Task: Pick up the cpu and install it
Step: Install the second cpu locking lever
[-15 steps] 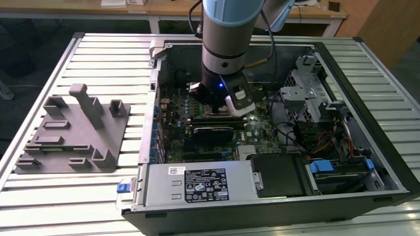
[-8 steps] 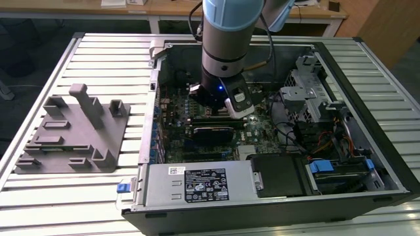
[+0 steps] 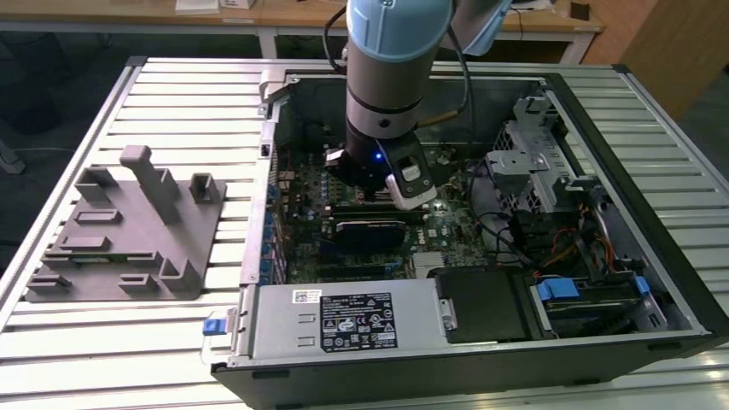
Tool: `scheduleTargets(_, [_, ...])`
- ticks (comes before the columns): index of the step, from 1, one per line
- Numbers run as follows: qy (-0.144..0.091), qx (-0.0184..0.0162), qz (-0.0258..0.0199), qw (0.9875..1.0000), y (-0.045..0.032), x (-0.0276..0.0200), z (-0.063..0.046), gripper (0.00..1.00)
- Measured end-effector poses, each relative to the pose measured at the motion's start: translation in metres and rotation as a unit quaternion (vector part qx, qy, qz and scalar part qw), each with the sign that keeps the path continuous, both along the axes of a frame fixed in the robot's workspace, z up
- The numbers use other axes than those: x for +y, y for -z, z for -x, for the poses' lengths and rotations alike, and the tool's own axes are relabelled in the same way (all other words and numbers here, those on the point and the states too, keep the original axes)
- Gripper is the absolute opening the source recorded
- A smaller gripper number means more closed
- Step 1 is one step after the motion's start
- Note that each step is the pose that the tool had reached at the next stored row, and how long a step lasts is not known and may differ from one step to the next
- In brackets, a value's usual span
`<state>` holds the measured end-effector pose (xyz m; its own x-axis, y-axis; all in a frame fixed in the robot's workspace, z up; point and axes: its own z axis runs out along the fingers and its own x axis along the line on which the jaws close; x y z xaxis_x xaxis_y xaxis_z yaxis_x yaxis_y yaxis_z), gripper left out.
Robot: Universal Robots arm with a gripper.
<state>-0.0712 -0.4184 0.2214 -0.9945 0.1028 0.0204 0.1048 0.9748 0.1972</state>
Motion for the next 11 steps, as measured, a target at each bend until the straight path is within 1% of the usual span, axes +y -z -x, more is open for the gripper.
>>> scheduleTargets(6, [0.0, -0.0001, -0.006, 1.0, 0.0043, -0.0011, 0.006, 0.11])
scheduleTargets(11, [0.0, 0.0, -0.0092, 1.0, 0.0066, -0.0048, 0.0081, 0.11])
